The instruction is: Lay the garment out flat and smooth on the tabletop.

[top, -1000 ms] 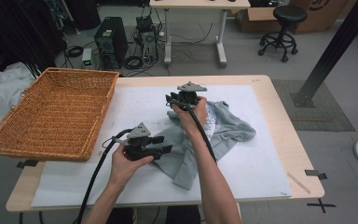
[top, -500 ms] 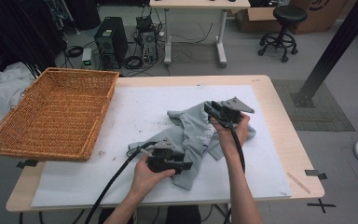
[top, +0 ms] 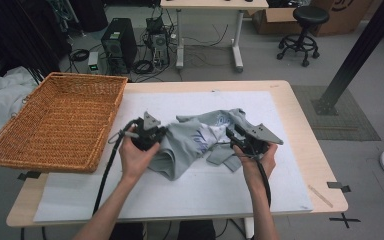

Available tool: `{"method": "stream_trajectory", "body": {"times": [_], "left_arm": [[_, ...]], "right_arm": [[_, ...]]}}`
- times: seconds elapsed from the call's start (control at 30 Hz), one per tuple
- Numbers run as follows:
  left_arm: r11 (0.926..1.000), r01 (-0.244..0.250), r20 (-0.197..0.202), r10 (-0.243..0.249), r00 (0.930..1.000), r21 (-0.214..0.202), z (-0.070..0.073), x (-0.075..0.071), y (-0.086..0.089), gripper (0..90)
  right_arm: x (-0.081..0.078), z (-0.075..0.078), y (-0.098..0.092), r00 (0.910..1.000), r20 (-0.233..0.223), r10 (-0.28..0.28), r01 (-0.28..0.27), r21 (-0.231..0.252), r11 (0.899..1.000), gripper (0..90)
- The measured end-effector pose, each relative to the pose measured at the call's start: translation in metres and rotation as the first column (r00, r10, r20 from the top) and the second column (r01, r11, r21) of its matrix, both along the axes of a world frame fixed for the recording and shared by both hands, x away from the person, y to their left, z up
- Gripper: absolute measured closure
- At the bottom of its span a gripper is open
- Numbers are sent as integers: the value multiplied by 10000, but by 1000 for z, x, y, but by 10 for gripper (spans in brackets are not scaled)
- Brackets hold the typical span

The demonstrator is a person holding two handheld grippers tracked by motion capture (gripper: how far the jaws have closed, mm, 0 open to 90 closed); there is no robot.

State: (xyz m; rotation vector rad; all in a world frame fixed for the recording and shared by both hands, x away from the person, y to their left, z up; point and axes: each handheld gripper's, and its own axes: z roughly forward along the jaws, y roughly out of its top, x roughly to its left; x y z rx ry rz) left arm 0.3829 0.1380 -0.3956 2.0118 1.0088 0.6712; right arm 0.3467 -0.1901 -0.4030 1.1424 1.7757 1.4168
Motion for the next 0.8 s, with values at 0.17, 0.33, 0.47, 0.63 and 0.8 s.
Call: {"method": "stream_trajectory", "body": {"times": [0.17, 0.33, 0.47, 0.63, 0.8], "left_arm": [[9631, -1830, 721, 1720, 9825, 1971, 11, 43, 24, 852], [9250, -2514, 1001, 2321, 9675, 2848, 5, 63, 31, 768], [9847, -1276, 657, 1204, 9905, 1188, 16, 44, 35, 604], [9962, 783, 200, -776, 9968, -393, 11, 10, 30, 563], [9915, 1134, 68, -1132, 9936, -644, 5, -11, 29, 565]], "right_arm": [[-12, -14, 25, 9919, -351, 1222, -1229, -178, 9923, 602], [-17, -31, 51, 9715, -865, 2207, -2253, -467, 9732, 586], [-16, -48, 77, 9622, -1151, 2470, -2550, -605, 9651, 586], [-2, -54, 86, 9739, -937, 2066, -2194, -1574, 9628, 580], [14, -63, 95, 9558, -1034, 2754, -2919, -2183, 9312, 574]]}}
